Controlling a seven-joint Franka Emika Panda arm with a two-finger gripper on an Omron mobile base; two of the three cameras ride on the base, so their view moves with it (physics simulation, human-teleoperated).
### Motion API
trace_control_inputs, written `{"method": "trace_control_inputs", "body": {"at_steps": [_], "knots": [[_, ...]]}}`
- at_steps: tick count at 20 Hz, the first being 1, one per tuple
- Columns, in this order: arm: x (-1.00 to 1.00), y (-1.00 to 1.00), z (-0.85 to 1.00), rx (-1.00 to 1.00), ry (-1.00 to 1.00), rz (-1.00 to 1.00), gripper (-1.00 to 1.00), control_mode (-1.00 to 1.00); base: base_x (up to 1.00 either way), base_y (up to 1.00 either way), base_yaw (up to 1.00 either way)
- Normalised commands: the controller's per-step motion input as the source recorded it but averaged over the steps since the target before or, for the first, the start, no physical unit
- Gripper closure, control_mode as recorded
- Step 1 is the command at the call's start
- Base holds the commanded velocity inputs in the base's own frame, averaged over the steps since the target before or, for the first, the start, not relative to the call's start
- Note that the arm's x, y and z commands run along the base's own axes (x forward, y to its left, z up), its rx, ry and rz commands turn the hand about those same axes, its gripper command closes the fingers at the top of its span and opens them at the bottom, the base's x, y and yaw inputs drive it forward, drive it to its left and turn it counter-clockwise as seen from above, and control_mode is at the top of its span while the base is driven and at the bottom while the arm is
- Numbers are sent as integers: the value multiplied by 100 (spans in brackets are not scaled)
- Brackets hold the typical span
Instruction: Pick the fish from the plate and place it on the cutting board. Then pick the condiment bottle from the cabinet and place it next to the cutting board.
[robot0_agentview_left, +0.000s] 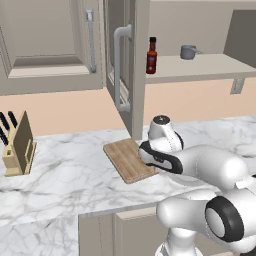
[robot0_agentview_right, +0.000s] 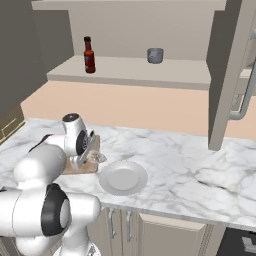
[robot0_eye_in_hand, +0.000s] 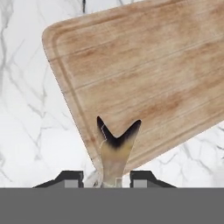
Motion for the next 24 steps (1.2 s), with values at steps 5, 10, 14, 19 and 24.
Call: {"method": "trace_control_inputs", "body": {"at_steps": [5, 10, 14, 19, 24], "knots": [[3, 39, 6, 0, 0, 1, 100, -100, 0, 0, 0], [14, 30, 0, 0, 0, 1, 100, -100, 0, 0, 0], [18, 28, 0, 0, 0, 1, 100, -100, 0, 0, 0], [21, 21, -10, 0, 0, 0, 100, -100, 0, 0, 0], [20, 20, -26, 0, 0, 1, 100, -100, 0, 0, 0]]}}
